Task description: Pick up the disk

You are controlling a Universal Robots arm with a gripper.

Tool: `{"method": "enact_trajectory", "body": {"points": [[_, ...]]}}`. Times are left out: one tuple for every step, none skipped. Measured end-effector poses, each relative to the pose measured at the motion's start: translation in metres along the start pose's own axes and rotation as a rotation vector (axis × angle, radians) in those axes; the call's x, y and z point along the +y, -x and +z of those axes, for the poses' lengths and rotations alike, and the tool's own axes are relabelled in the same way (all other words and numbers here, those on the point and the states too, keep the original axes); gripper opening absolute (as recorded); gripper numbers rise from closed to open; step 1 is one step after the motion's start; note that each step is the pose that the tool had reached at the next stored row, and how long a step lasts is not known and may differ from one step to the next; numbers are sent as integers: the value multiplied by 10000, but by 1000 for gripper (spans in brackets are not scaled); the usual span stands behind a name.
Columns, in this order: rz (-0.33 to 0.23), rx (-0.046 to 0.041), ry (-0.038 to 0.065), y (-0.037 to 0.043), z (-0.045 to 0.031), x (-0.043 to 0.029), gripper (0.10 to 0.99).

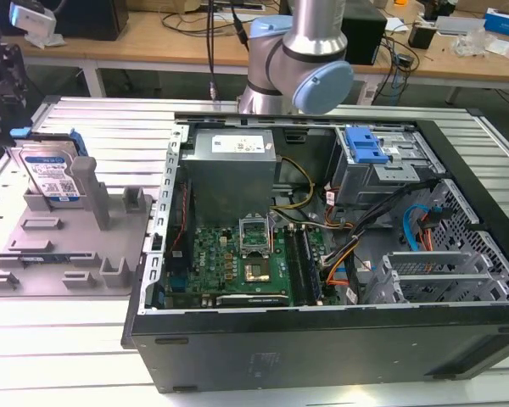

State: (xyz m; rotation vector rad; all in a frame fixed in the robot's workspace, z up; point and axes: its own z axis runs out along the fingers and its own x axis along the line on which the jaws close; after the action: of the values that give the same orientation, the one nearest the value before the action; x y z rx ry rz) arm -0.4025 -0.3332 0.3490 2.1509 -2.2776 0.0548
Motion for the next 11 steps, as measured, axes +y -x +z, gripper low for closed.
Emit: {"method": "enact_trajectory", "body": {"points": [[-2,0,0,47,-1,27,541],[-1,0,0,74,-1,53,541],[-1,1,1,91,-1,80,541],[-4,1,1,105,1,105,541],[-11,2,-1,110,6,118,541],[-24,3,-1,110,14,118,541],[-34,3,0,113,22,119,541],[-42,3,-1,120,29,121,541],[-51,3,-2,130,34,122,541],[-67,3,-3,157,41,126,541],[-78,5,-1,176,44,129,541]]}}
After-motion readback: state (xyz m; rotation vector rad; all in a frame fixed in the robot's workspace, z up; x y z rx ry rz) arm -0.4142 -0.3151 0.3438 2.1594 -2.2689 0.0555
